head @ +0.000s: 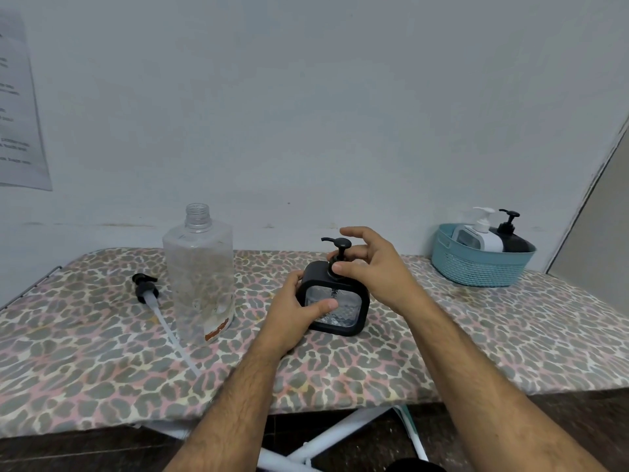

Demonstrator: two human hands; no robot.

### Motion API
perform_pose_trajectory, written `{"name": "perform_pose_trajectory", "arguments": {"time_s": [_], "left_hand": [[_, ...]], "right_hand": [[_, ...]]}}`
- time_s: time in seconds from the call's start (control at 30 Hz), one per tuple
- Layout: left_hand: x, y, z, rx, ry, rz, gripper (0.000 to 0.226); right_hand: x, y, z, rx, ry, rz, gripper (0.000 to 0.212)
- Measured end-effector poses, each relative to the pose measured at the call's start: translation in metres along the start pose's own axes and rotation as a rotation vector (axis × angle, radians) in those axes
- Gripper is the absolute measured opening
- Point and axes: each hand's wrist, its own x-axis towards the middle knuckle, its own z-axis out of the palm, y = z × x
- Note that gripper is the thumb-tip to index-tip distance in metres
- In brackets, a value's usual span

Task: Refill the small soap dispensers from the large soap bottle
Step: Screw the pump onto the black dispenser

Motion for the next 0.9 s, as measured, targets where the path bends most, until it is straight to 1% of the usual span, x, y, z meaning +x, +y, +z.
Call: {"name": "perform_pose_trajectory", "arguments": {"time_s": [0.2, 0.27, 0.33, 0.4, 0.53, 0.67, 0.77, 0.9], "left_hand": [[0.001, -0.001, 0.0, 0.016, 0.005, 0.007, 0.051], [0.001, 0.0, 0.0, 0.013, 0.003, 0.007, 0.05], [0.0, -0.001, 0.001, 0.007, -0.001, 0.007, 0.051], [0.0, -0.001, 0.001, 0.011, -0.003, 0.012, 0.051], [0.001, -0.001, 0.001, 0.014, 0.002, 0.012, 0.051], [0.0, 0.0, 0.001, 0.02, 0.002, 0.015, 0.051], [0.0, 0.001, 0.001, 0.036, 0.005, 0.023, 0.049], [0.0, 0.0, 0.001, 0.062, 0.02, 0.035, 0.047]], "right_hand": [[-0.002, 0.001, 0.008, -0.179, 0.131, -0.012, 0.058], [-0.003, 0.002, 0.008, -0.199, 0.127, -0.015, 0.06], [-0.005, 0.003, 0.006, -0.143, 0.07, -0.007, 0.063], [-0.007, 0.004, 0.004, -0.08, 0.035, 0.0, 0.061], [-0.008, 0.003, 0.007, -0.191, 0.084, -0.02, 0.052], [-0.008, 0.0, 0.009, -0.259, 0.104, -0.012, 0.054], [-0.008, 0.002, 0.016, -0.279, 0.169, 0.01, 0.054], [-0.01, 0.007, 0.027, -0.333, 0.28, 0.01, 0.048]]}}
